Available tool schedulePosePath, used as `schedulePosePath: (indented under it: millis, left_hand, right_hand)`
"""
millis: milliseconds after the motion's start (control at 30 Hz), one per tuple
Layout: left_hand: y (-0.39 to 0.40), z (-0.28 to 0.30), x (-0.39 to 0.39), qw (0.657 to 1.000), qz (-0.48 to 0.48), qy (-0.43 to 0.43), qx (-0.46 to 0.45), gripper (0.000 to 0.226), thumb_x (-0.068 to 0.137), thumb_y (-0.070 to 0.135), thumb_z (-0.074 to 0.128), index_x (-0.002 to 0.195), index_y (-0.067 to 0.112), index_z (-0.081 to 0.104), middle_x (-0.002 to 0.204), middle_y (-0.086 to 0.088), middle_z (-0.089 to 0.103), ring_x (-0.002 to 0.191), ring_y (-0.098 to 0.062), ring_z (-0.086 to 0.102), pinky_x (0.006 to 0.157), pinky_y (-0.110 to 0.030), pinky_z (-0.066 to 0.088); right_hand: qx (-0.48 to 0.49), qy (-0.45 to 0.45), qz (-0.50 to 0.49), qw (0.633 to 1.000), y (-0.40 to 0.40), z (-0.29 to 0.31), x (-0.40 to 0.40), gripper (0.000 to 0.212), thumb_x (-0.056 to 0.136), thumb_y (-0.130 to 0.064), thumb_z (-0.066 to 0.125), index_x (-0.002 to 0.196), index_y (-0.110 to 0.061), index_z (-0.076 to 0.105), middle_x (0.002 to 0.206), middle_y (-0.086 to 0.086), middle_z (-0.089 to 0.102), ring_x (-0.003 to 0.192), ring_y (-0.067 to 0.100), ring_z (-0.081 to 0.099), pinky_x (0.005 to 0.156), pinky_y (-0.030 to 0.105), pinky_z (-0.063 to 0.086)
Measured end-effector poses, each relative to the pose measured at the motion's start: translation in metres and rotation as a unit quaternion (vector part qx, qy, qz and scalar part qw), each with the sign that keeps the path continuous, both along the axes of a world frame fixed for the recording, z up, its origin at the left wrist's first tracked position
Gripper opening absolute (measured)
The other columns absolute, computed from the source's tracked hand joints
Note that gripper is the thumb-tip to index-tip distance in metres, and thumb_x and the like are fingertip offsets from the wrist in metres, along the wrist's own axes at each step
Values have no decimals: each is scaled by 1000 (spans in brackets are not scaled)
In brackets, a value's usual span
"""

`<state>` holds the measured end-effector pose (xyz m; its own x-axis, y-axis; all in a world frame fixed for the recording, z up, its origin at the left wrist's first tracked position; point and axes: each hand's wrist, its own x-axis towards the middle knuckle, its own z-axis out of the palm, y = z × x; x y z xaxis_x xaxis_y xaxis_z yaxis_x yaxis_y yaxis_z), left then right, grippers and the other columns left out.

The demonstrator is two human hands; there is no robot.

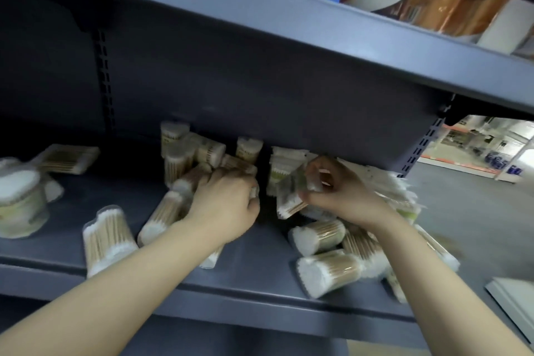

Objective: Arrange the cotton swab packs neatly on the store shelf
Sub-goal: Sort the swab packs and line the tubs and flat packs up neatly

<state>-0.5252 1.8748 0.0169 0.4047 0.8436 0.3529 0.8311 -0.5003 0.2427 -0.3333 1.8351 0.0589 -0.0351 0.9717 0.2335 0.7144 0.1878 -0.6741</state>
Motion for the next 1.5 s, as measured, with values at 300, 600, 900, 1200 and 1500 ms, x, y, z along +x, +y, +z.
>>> schedulePosePath:
  millis: [300, 600, 900, 1200, 1500]
  left_hand:
    - [12, -10, 51, 992, -72, -38, -101, 37, 86, 20, 47, 123, 17, 48, 116, -8, 61, 107, -30, 53, 85, -34, 46]
    - [9, -10, 73, 985, -92, -77, -121, 32, 86, 14, 47, 118, 12, 50, 117, -8, 59, 106, -29, 54, 85, -35, 46]
    - [7, -5, 74, 980, -81, -138, -122, 27, 91, 26, 50, 112, 11, 51, 110, -6, 61, 101, -23, 57, 81, -33, 46]
    - [11, -2, 69, 953, -42, -234, -187, 11, 90, 22, 52, 80, 19, 49, 71, 8, 53, 80, -17, 55, 62, -25, 33]
    - [17, -3, 56, 965, -10, -209, -159, 12, 91, 25, 51, 84, 16, 50, 94, -5, 63, 88, -22, 57, 76, -31, 44]
  right_hand:
    - [-18, -55, 15, 998, -14, -1, 26, 34, 73, -11, 70, 87, -33, 47, 101, -8, 50, 75, -19, 46, 64, 2, 36]
    - [-1, -35, 23, 999, -17, -3, 42, 35, 66, -19, 66, 87, -39, 46, 107, -5, 53, 92, -1, 51, 73, 8, 37]
    - [60, 97, -31, 993, -6, 0, 52, 34, 80, -1, 65, 87, -29, 48, 98, -12, 53, 93, 3, 56, 76, 15, 45]
    - [96, 56, -93, 990, 14, -2, 41, 26, 82, -7, 65, 88, -30, 55, 92, -15, 61, 84, 7, 63, 73, 19, 46]
    - [102, -3, -93, 990, 24, -8, 25, 22, 87, -8, 61, 108, -14, 66, 100, -11, 61, 89, 4, 59, 73, 5, 42]
